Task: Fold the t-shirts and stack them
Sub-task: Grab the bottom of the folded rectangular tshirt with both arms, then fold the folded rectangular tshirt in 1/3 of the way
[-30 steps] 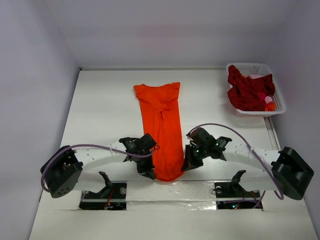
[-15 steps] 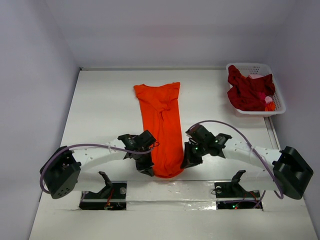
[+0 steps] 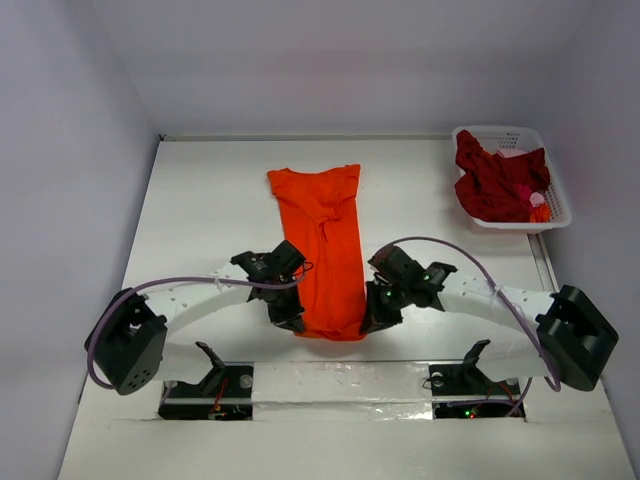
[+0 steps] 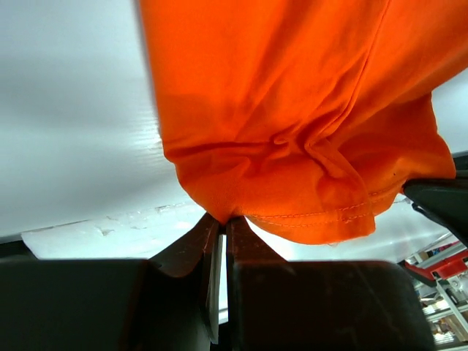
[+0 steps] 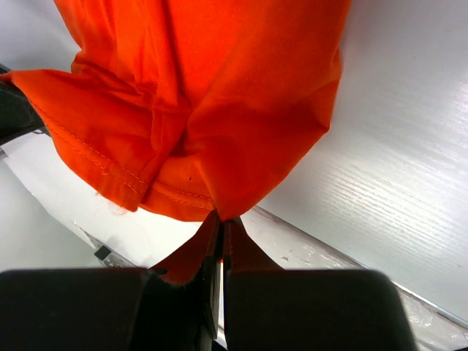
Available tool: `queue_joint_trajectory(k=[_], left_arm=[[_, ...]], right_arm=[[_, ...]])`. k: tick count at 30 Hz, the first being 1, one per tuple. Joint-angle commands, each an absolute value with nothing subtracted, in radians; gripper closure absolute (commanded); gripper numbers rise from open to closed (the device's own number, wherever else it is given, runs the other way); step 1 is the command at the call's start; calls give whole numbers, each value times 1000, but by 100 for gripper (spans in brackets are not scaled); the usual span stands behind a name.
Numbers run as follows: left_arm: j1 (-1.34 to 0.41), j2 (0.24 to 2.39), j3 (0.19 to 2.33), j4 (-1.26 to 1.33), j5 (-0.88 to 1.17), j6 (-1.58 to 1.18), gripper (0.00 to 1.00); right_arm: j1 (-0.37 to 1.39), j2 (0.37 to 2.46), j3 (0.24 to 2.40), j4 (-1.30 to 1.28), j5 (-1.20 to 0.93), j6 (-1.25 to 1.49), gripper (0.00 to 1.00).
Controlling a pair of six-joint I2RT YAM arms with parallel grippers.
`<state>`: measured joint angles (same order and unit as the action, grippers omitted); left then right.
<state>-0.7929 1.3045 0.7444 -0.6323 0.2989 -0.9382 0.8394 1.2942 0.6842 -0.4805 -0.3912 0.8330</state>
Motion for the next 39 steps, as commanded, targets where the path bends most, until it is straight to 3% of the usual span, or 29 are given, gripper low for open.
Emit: queue_joint_trajectory(k=[1,39], left_arm=[[-776,1315,795,-675,281,-893,100],[-578,1414,948,-742,253,-723,100]], right_arm=[[841,1302,733,-491,-365,807,100],[684,1499,954,-522,-382,664,100]])
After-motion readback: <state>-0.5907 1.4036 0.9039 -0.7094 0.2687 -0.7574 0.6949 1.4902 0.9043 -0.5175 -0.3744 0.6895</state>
